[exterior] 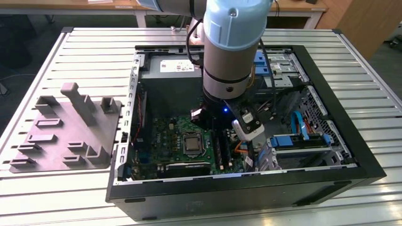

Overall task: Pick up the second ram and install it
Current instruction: 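Insert the second ram into the second slot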

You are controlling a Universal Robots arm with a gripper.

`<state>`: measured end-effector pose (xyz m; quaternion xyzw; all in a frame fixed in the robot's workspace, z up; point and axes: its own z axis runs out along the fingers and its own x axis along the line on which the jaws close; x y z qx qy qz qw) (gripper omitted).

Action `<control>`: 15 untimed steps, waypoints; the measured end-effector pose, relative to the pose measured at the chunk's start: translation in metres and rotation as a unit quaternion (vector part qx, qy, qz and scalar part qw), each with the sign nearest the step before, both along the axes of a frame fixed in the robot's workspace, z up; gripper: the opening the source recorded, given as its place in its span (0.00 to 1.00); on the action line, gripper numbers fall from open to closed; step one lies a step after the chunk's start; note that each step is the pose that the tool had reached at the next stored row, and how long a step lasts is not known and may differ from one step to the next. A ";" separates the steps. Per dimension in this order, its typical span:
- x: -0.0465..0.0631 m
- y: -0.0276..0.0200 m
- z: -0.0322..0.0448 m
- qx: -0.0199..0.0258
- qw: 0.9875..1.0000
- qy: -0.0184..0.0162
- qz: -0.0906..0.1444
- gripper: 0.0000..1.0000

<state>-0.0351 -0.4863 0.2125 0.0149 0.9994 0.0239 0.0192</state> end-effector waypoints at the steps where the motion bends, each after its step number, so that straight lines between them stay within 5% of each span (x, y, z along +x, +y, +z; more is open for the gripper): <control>1: 0.000 0.0002 -0.0005 0.001 1.000 0.000 0.000 0.12; 9: 0.000 0.0000 0.0006 0.000 1.000 0.000 0.000 0.18; 15: 0.000 0.0000 0.0135 0.000 1.000 0.000 0.000 0.18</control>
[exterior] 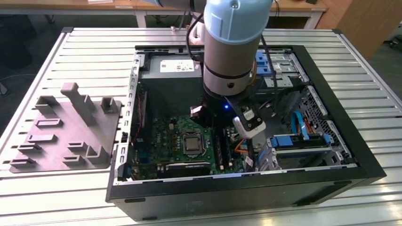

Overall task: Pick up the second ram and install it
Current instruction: 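Insert the second ram into the second slot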

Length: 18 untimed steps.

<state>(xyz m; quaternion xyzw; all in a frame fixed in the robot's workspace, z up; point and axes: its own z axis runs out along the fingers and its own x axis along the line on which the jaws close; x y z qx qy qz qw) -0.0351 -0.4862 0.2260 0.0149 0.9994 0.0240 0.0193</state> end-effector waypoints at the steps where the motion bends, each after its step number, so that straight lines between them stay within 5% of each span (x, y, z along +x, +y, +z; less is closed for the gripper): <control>1: 0.000 0.0000 0.0023 0.000 1.000 0.000 0.000 0.18; 13: 0.000 0.0000 0.0321 0.000 1.000 0.000 0.000 0.18; 18: 0.000 0.0001 0.0333 0.000 1.000 0.000 0.000 0.18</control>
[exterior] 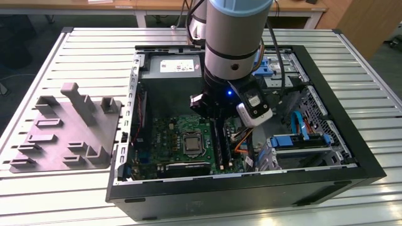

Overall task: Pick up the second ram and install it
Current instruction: 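Insert the second ram into the second slot, then press down the second ram until it locks into place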

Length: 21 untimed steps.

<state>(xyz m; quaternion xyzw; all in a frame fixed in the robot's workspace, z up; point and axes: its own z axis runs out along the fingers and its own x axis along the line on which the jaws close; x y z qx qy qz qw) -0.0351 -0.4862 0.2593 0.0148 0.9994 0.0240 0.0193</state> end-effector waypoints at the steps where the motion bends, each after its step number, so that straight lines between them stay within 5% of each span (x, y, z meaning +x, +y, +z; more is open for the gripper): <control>1: 0.000 0.0000 0.0001 0.000 1.000 0.000 0.000 0.18; 21: 0.000 0.0009 0.0001 0.000 1.000 0.000 0.000 0.10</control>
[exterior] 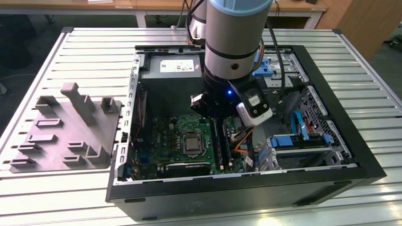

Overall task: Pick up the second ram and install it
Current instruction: 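Press down the second ram until it locks into place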

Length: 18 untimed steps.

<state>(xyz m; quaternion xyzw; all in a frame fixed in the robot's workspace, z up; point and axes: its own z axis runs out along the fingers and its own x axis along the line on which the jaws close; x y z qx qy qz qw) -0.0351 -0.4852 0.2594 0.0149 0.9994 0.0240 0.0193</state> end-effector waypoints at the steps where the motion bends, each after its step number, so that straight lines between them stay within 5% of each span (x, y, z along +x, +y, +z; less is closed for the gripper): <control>1: 0.000 0.0000 0.0000 0.000 1.000 0.000 0.000 0.10; 4: 0.000 0.0001 -0.0003 0.001 1.000 0.000 0.000 0.10; 9: 0.000 0.0007 -0.0026 0.020 1.000 0.000 0.000 0.10; 18: 0.000 0.0035 -0.0118 0.026 1.000 0.000 0.000 0.10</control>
